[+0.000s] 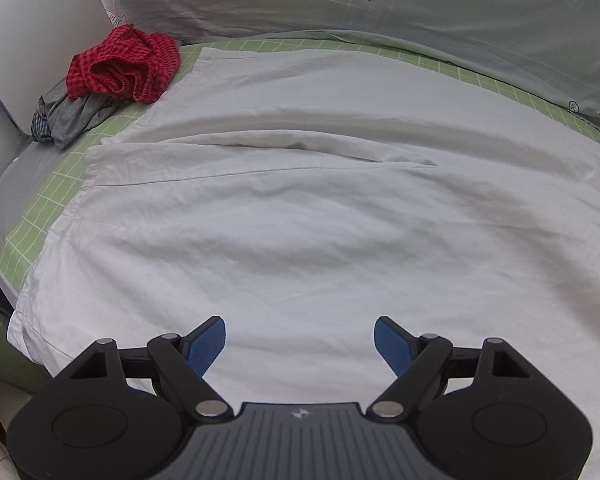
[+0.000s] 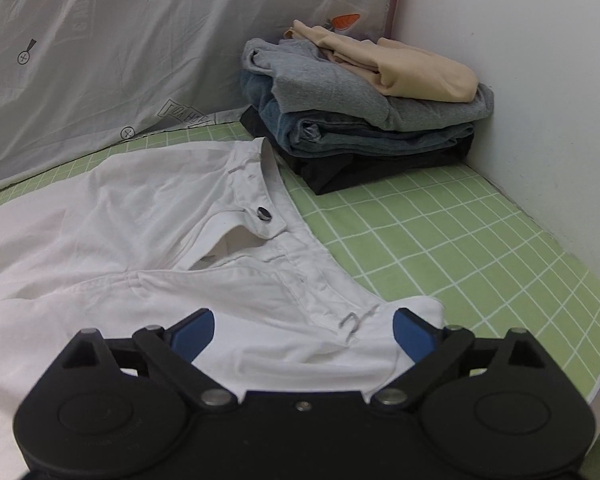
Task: Fold clothes
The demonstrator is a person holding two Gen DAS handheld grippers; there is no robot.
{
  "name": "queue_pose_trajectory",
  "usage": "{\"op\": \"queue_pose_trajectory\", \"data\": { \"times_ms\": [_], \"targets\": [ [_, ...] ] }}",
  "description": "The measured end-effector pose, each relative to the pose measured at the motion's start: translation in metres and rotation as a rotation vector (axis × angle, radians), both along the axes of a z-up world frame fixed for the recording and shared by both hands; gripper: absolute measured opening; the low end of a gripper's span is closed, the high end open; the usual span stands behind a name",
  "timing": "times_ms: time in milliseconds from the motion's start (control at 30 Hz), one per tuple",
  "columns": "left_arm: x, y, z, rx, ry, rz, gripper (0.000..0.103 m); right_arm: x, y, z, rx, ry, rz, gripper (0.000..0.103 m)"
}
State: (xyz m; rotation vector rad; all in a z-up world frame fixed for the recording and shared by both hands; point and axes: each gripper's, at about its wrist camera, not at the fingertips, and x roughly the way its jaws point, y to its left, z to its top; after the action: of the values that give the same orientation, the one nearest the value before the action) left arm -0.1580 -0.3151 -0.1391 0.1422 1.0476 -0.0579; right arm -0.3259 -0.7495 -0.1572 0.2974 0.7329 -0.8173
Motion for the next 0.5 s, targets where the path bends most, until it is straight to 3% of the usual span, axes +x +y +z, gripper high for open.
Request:
{"op": "queue_pose_trajectory", "data": {
  "times_ms": [233, 500],
  "targets": [
    [0.053, 0.065, 0.011, 0.041, -0.016, 0.034, 0.082, 0.097, 0.066, -0.007, 0.003, 0.021, 0.168, 0.101],
    [0.161, 0.144, 0.013, 0.014, -0.054, 0.041, 0.082, 0.243, 0.144, -0.018, 0.013, 0.0, 0.257, 0.102]
  ]
}}
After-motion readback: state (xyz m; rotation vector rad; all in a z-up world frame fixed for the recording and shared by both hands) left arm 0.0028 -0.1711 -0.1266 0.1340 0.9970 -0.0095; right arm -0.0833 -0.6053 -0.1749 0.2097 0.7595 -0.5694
